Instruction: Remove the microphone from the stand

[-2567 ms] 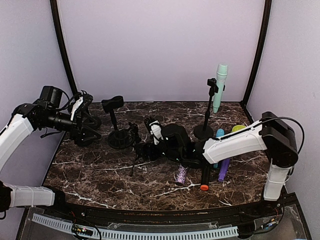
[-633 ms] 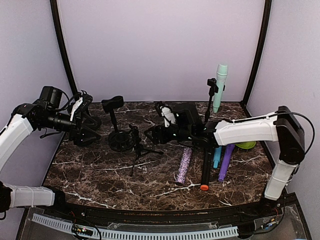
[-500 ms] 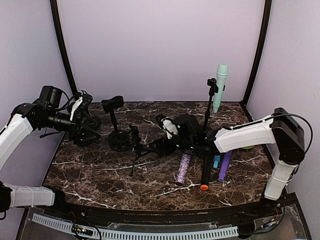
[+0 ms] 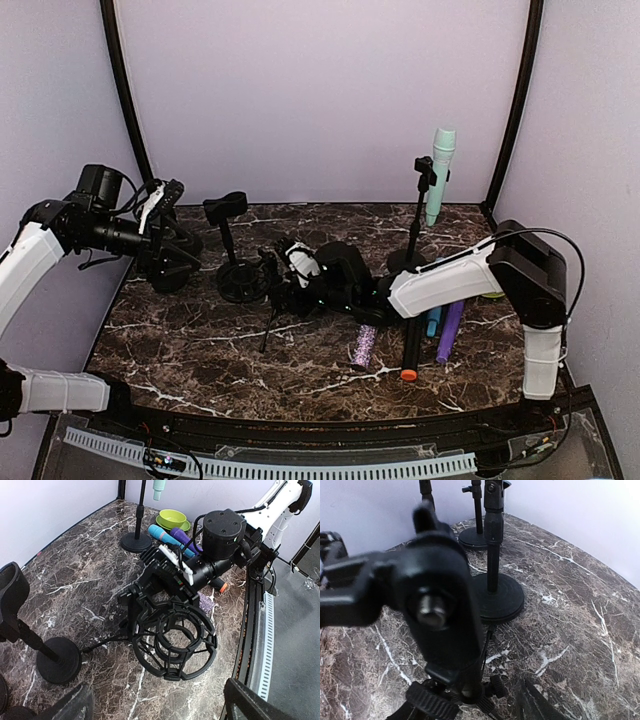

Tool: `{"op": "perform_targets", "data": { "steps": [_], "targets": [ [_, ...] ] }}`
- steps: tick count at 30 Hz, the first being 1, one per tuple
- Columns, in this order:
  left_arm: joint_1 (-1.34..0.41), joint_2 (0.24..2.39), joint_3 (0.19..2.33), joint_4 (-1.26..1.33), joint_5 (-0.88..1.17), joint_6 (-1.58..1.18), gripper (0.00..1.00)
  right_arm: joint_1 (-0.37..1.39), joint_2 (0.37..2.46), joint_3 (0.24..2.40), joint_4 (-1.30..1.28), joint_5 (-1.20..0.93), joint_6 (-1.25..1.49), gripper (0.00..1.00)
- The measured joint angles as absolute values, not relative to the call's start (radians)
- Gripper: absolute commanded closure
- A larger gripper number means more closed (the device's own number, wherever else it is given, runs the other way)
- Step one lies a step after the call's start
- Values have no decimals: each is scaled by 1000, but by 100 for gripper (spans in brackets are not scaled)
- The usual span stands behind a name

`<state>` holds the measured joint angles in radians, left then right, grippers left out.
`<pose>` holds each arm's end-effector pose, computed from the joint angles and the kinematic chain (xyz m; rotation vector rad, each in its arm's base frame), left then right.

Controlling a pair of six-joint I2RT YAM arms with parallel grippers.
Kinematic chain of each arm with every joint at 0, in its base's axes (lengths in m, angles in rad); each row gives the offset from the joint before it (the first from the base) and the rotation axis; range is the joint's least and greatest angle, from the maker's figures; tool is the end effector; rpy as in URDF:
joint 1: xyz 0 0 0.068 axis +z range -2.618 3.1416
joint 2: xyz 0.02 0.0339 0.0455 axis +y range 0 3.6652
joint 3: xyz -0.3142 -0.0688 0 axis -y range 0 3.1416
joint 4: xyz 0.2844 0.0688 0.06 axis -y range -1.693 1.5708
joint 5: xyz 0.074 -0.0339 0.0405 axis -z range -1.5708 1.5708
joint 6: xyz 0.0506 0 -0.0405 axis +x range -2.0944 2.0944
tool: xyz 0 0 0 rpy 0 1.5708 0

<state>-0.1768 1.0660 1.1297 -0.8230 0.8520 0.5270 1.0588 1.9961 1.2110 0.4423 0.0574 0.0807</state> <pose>0.2157 -0.0772 0.3926 1.1066 1.8277 -0.7801 0.2526 0.4436 0.1993 -0.8939 1.7649 0.7043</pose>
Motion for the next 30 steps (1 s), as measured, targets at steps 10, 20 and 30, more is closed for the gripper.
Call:
{"op": "perform_targets", "data": {
  "steps": [10, 20, 30],
  "targets": [
    [-177, 1066, 1146, -841, 851, 528, 8, 1095, 2092, 1218, 579, 230, 39, 100],
    [-176, 1066, 1146, -845, 848, 530, 8, 1035, 2144, 1281, 596, 403, 39, 100],
    [-176, 1085, 1146, -844, 843, 540, 8, 920, 2351, 1612, 500, 390, 117, 100]
  ]
}}
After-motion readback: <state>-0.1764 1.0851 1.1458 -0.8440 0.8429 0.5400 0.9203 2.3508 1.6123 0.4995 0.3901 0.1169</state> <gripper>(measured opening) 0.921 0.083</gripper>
